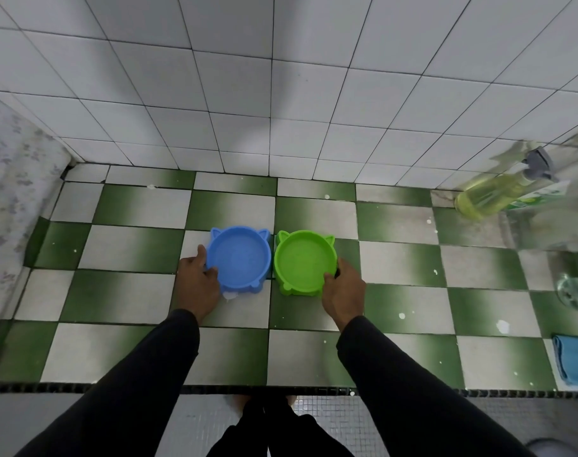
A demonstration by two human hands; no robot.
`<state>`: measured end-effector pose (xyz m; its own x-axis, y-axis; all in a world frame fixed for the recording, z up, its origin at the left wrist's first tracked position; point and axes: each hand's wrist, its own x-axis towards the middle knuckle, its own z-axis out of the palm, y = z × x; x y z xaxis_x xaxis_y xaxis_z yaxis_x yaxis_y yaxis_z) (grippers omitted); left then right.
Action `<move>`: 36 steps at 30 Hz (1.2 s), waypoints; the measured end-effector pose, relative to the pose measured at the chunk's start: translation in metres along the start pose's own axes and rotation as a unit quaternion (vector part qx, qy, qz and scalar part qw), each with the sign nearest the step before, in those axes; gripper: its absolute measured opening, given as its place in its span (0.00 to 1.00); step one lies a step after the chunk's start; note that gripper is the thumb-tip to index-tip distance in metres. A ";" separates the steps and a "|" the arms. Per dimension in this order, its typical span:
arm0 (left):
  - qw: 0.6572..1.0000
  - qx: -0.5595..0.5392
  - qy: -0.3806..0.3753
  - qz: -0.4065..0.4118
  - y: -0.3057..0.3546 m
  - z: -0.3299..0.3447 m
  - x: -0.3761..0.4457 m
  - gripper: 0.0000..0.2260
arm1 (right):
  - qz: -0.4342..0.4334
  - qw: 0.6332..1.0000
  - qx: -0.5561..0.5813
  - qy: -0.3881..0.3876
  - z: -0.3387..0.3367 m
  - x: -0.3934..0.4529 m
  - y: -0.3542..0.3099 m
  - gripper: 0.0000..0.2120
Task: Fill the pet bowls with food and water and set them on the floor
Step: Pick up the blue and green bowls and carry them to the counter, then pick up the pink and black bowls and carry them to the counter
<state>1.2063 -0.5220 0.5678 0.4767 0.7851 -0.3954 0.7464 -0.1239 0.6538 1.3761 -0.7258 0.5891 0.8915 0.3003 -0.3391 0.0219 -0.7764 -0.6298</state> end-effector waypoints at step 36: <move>0.937 0.342 0.028 0.069 0.086 -0.173 -0.094 0.23 | -0.335 0.835 -0.383 -0.211 -0.088 -0.034 -0.179 0.21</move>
<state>1.1459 -0.5012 0.7727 0.5800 0.7608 -0.2912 0.8113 -0.5716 0.1225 1.3813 -0.6459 0.7749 0.3282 0.8524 -0.4071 0.8785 -0.4338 -0.2000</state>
